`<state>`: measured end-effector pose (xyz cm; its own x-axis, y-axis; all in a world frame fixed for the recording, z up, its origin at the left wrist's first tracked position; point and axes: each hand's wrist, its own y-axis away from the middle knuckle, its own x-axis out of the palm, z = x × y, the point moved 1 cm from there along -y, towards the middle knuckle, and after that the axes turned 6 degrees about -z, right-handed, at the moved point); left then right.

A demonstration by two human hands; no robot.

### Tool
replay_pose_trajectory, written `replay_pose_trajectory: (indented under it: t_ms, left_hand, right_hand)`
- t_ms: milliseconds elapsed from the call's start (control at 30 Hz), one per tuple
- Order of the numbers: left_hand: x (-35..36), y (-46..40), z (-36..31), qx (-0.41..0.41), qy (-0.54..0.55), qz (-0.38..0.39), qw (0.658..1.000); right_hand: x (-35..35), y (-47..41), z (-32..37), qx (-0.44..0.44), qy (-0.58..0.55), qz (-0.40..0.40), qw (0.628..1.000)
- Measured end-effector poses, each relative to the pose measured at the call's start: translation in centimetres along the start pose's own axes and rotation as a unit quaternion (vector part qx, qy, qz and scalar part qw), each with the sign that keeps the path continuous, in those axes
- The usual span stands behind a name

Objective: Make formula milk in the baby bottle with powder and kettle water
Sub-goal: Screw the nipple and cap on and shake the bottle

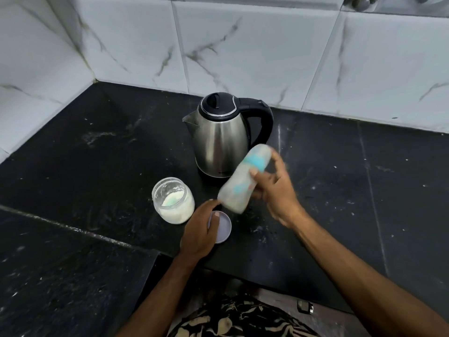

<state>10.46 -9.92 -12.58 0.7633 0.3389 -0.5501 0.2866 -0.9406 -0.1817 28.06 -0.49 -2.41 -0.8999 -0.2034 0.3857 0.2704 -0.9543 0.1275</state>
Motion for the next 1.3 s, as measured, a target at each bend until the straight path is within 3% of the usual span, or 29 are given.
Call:
replay_pose_trajectory:
  t_ms: [100,233,300,467,500,600,667,833,867,1000,1067,1200,1233,1300]
  left_hand:
    - [-0.2,0.0,-0.1,0.01,0.035,0.023,0.999]
    - [0.0,0.1,-0.1,-0.004,-0.011,0.004,1.0]
    - [0.0,0.0,-0.1,-0.01,-0.012,0.002,1.0]
    - [-0.1,-0.2,0.1,-0.004,0.022,0.036,0.999]
    - [-0.1,-0.2,0.1,-0.002,0.019,0.033,0.999]
    - [0.0,0.0,-0.2,-0.009,-0.008,0.004,1.0]
    - [0.0,0.0,-0.2,-0.012,-0.013,0.001,1.0]
    - [-0.2,-0.2,0.3,-0.013,0.044,0.07,0.996]
    - [-0.2,-0.2,0.2,-0.016,0.037,0.065,0.997]
    - [-0.1,0.1,-0.3,-0.015,-0.013,0.002,1.0]
    - [-0.1,0.0,-0.5,-0.011,-0.013,-0.002,1.0]
    - [-0.2,-0.2,0.0,-0.006,0.01,0.034,0.999]
    - [-0.2,-0.2,0.0,-0.005,0.007,0.034,0.999]
    - [-0.2,-0.1,-0.4,-0.004,-0.009,0.011,1.0]
  right_hand:
    - [-0.1,1.2,-1.3,0.009,0.099,0.116,0.988]
    - [-0.3,-0.7,0.4,-0.028,-0.021,-0.059,0.998]
    - [-0.4,-1.0,0.5,-0.029,-0.044,-0.074,0.996]
    - [-0.1,1.3,-1.6,0.013,0.109,0.116,0.987]
    - [0.0,1.1,-1.3,0.003,0.099,0.097,0.99]
    - [-0.2,-0.4,0.1,-0.02,-0.007,-0.056,0.998]
    - [-0.2,-0.7,0.2,-0.025,-0.04,-0.075,0.996]
    - [0.3,1.6,-1.8,0.006,0.117,0.129,0.985]
    - [0.4,1.4,-1.6,-0.004,0.109,0.115,0.987]
    - [0.0,-0.8,0.0,-0.027,-0.039,-0.067,0.997]
    - [-0.3,-0.6,-0.5,-0.016,-0.04,-0.051,0.998]
    - [-0.5,1.1,-2.2,0.009,0.109,0.122,0.986]
    - [-0.5,0.8,-2.1,-0.003,0.103,0.115,0.988]
    - [-0.4,-0.2,-0.9,-0.017,0.034,0.018,0.999]
